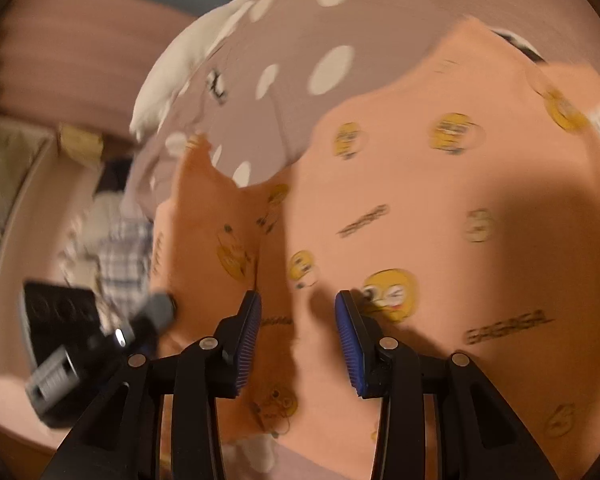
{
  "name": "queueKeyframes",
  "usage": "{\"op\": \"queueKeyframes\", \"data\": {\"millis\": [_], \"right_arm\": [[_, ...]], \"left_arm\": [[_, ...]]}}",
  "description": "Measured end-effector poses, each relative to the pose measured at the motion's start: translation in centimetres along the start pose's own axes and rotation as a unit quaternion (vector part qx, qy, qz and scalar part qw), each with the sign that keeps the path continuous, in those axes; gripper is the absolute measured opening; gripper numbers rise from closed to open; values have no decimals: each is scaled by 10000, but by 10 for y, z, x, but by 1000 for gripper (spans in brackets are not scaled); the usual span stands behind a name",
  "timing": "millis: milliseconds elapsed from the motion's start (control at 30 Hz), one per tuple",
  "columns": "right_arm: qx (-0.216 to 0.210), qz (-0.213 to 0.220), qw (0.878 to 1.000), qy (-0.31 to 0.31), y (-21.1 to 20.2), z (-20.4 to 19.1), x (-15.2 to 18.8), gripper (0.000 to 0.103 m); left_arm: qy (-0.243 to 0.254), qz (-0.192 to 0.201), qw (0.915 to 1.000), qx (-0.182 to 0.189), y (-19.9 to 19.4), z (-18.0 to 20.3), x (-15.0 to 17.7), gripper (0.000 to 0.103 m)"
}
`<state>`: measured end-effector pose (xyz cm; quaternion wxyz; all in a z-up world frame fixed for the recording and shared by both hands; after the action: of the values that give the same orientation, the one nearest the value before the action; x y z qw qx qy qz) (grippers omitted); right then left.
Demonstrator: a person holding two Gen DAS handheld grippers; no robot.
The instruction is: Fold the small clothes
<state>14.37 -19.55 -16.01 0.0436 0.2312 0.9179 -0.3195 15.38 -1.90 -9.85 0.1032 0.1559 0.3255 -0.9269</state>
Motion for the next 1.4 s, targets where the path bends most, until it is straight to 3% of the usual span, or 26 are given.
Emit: {"op": "queueKeyframes", "data": {"millis": [167, 400, 533, 633, 700, 800, 933, 1167, 1233, 1300, 1400], "right_arm": [[-278, -58, 9989, 360, -5, 12, -1, 43], [-284, -194, 9990, 291, 0, 4, -4, 58], [-88, -262, 9996, 65, 6, -7, -5, 64], [126, -287, 9994, -121, 10, -13, -5, 64], [209, -245, 9993, -208, 10, -16, -4, 64], [-12, -300, 9994, -141, 12, -16, -4, 64], [286, -432, 9982, -317, 25, -20, -3, 64], [406, -475, 9941, -887, 39, -41, -2, 64], [532, -439, 9923, -1028, 42, -43, -1, 54], [652, -413, 9910, -1097, 42, -40, 0, 34], [715, -360, 9899, -1170, 39, -37, 1, 18]], "left_arm": [[7, -215, 9998, -33, 8, -3, 15, 25], [-4, 100, 9998, -165, -32, -15, 39, 49], [-146, 369, 9990, -223, -56, -26, 57, 50], [-240, 501, 9977, -377, -65, -35, 64, 57], [-341, 490, 9974, -397, -65, -41, 67, 57], [-424, 442, 9973, -396, -59, -45, 70, 57], [-315, 360, 9977, -488, -48, -40, 74, 57], [-109, 140, 9984, -534, -32, -32, 89, 57], [-123, 157, 9984, -536, -33, -33, 90, 57], [-164, 171, 9983, -540, -35, -37, 91, 57], [-237, 202, 9973, -659, -41, -42, 94, 57]]}}
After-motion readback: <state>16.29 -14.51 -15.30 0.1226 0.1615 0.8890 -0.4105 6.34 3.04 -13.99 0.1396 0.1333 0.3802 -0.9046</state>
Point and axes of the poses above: each gripper's, at about its wrist camera, not at the fingertips, and y roughly the way its jaws point, z to its right, x to its underside, the point moved 3 cm from there along y, roughly the way its jaws point, and after that the axes turned 1 degree about x, right-handed, at the moved point
